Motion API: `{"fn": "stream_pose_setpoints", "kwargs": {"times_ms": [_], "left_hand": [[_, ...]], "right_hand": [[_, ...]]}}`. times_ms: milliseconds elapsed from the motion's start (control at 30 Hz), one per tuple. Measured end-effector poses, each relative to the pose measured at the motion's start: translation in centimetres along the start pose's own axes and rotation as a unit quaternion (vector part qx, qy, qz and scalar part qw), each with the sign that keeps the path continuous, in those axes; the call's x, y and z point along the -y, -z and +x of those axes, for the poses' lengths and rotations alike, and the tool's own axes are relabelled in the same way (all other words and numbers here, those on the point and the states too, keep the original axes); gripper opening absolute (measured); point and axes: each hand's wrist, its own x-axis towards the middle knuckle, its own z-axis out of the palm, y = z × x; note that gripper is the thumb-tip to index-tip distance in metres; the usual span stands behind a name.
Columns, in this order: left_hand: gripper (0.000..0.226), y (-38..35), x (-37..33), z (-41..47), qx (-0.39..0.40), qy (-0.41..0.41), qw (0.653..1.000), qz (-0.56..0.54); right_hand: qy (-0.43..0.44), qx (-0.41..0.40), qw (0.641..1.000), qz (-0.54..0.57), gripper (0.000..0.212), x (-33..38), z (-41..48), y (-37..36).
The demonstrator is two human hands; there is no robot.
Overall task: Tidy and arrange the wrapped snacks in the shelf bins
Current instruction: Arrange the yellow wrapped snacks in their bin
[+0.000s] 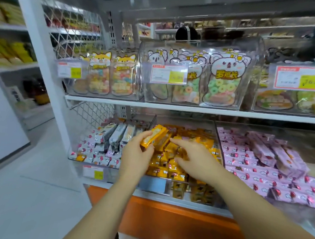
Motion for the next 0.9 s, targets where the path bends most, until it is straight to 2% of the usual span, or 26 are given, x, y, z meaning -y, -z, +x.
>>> {"fn": "stream_pose_setpoints", "kwargs": {"times_ms": [100, 233, 333, 433, 467, 633, 733, 800, 900], "left_hand": [[0.042, 0.2, 1.0, 0.2, -0.013, -0.007, 0.999, 0.053], [0.050, -1.1, 2.3, 0.4, 0.034, -0.040, 0.993, 0.108], [0.052, -2.2, 3.5, 1.0, 0.035, -0.057, 0.985, 0.162], [0.033, -2.8, 4.3, 1.8, 0.033, -0.078, 0.978, 0.192], [0.032, -3.2, 4.4, 2.1, 0.026, -0.063, 0.981, 0.182], [0.045, -3.7, 4.1, 2.7, 0.065, -0.069, 0.936, 0.339], [0.049, -3.3, 4.8, 3.2, 0.115, -0.056, 0.940, 0.317], [0.054, -2.5, 5.0, 3.0, 0.138, -0.051, 0.959, 0.240], [0.052, -0.9, 4.6, 2.9, 0.110, -0.048, 0.981, 0.154]], "right_hand": [[-0.006, 0.050, 0.994, -0.099, 0.053, -0.8, -0.1, -0.4], [-0.022, 0.074, 0.986, -0.147, 0.050, -1.2, -0.5, -0.2], [-0.026, 0.046, 0.988, -0.148, 0.036, -1.6, -0.3, 0.0], [-0.027, 0.032, 0.990, -0.138, 0.028, -1.9, 0.1, -0.1], [-0.026, 0.030, 0.990, -0.135, 0.027, -2.0, 0.1, -0.1], [-0.030, 0.026, 0.994, -0.106, 0.024, -2.6, 0.2, -0.5], [-0.032, 0.026, 0.995, -0.093, 0.023, -2.9, 0.1, -0.6], [-0.028, 0.025, 0.995, -0.091, 0.024, -2.8, 0.1, -0.7], [-0.007, 0.014, 0.996, -0.083, 0.026, -2.1, 0.6, -1.1]]}}
